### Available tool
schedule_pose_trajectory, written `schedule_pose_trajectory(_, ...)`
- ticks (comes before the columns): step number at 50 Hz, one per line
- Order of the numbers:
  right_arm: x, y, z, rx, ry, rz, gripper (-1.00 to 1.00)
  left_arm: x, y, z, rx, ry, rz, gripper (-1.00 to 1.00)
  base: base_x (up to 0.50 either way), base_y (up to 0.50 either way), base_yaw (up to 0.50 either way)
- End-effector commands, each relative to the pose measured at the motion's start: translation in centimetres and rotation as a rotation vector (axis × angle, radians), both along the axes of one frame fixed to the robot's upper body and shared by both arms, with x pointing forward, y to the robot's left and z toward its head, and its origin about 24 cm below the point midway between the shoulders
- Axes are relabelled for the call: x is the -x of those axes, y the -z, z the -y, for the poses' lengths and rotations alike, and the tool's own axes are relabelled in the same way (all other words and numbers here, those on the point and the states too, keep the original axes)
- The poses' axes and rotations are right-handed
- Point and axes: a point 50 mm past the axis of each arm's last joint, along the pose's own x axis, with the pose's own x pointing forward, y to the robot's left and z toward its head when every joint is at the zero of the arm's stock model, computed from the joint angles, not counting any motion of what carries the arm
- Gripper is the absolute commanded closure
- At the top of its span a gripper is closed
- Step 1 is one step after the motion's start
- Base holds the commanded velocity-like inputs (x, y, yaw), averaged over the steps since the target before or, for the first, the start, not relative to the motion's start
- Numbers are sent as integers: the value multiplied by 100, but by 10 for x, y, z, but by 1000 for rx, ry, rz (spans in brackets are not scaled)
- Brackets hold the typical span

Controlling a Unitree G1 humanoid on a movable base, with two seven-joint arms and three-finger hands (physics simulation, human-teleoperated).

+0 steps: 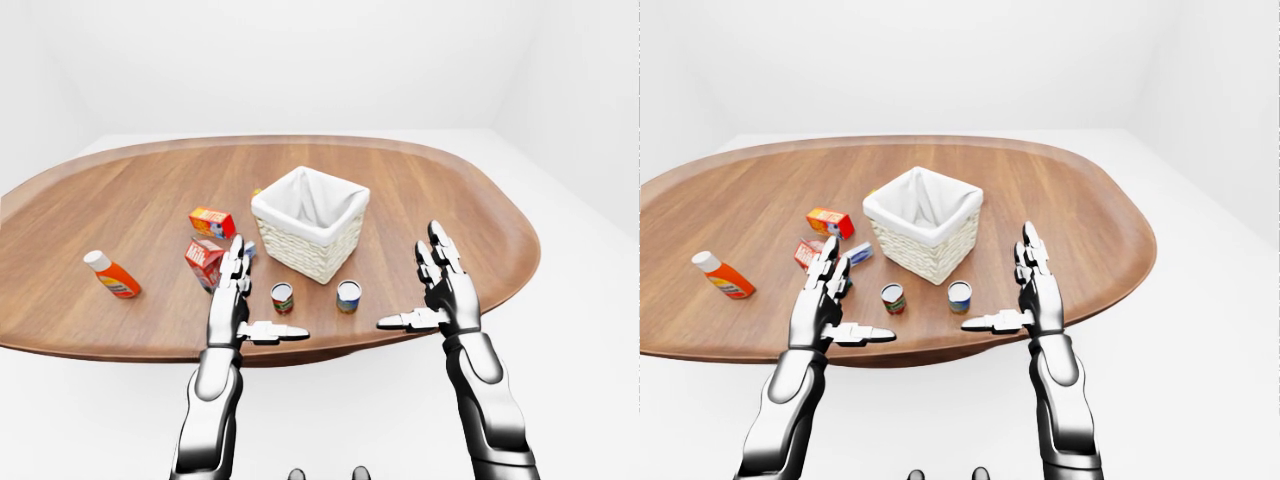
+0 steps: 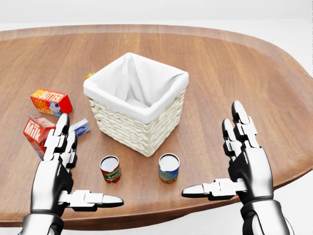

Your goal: Pick up the tomato sauce, and put it in the basket.

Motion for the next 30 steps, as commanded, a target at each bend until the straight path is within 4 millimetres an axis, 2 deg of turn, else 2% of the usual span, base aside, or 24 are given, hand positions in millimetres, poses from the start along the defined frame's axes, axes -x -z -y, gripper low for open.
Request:
schedule_pose_trajectory(1,1,-1,0,-2,-3,3,-100,0,1,0,1,1,-6,-100,-2,-50,0)
schedule_pose_trajectory(10,0,1,0,-8,2,-3,-100,0,2,1,2,3,-7,-100,-2,-50,0)
schedule_pose_trajectory(20,4,-7,0,-51,-40,34,-100,0,1,1,2,3,-6,-100,0,0,0)
schedule_pose_trajectory(30,4,-4,0,-44,-32,24,-100,0,1,0,1,2,-4,-100,48,0,0)
